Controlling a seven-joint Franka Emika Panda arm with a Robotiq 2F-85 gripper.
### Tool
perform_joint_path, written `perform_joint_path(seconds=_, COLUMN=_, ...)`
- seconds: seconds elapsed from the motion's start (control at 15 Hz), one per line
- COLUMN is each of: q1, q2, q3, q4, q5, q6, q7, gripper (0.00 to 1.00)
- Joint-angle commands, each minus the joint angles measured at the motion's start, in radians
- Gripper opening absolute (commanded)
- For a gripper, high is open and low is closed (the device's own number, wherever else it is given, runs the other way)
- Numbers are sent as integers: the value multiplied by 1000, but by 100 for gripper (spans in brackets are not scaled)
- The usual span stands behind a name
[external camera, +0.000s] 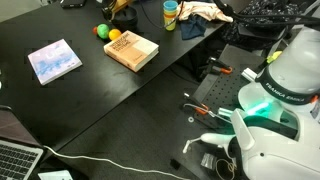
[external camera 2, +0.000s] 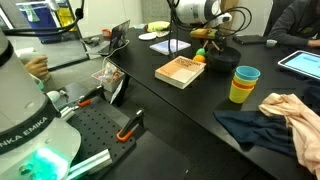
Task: Unstack the bowls, then put the apple in the right black bowl and the orange in the bowl on the book
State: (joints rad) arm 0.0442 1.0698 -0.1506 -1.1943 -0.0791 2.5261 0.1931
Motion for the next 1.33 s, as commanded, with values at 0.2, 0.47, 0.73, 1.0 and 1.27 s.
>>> perform_joint_path(seconds=0.2, q1=-3, q2=59, q3=-8, q4=125, q5=-19, q6=-17, q7=-21, gripper=46)
perform_joint_path(seconds=0.47, q1=3, q2=41, q3=-11, q4=132, q5=-20, q6=-46, q7=-20, gripper=17)
perform_joint_path(seconds=0.73, q1=3, q2=37, q3=-12, q4=136, q5=-19, q6=-88, q7=-8, gripper=0)
perform_joint_path(seconds=1.0, q1=3, q2=27, q3=-8, q4=133, q5=-15, q6=-130, q7=-1, gripper=3)
perform_joint_path(seconds=1.27, q1=5, q2=8, q3=-6, q4=144, q5=-12, q6=-174, q7=9, gripper=3)
